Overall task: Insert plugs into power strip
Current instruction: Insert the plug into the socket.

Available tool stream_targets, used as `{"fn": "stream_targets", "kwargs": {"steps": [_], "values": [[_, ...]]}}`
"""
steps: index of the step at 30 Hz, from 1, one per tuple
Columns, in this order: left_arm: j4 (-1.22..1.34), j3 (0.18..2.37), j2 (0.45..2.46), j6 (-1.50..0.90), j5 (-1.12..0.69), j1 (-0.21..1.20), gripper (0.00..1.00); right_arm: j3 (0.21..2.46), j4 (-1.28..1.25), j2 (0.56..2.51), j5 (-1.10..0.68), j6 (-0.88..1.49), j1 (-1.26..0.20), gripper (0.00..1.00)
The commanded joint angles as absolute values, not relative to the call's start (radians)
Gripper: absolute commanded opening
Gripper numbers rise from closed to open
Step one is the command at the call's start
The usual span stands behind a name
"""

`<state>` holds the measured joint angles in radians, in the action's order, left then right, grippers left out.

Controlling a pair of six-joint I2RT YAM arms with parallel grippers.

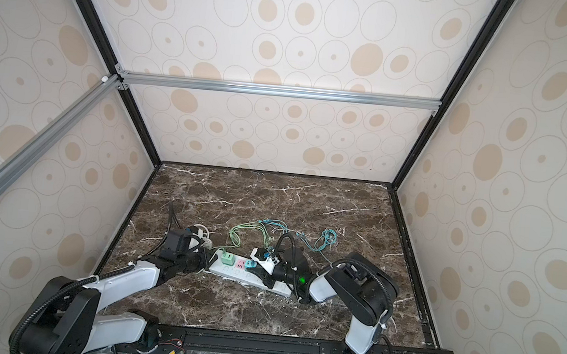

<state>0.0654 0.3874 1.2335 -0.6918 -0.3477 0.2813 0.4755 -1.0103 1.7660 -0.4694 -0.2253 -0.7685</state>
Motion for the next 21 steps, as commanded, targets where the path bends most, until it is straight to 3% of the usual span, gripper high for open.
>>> {"fn": "stream_targets", "kwargs": {"steps": [1, 4, 13, 21], "values": [[-0.051, 0.351, 1.264, -0.680, -0.310, 0.281, 0.23, 0.462, -0.815, 1.788, -0.344, -0.235, -0.758, 0.17], [-0.051, 0.353, 1.265, -0.680, -0.309, 0.280, 0.23, 0.458, -0.819, 1.757, -0.348, -0.248, -0.757, 0.34], [-0.045, 0.353, 1.266, -0.680, -0.309, 0.281, 0.23, 0.446, -0.726, 1.569, -0.289, -0.243, -0.760, 0.64], [-0.048, 0.359, 1.252, -0.682, -0.307, 0.280, 0.23, 0.462, -0.561, 1.367, -0.238, -0.153, -0.762, 0.65]]}}
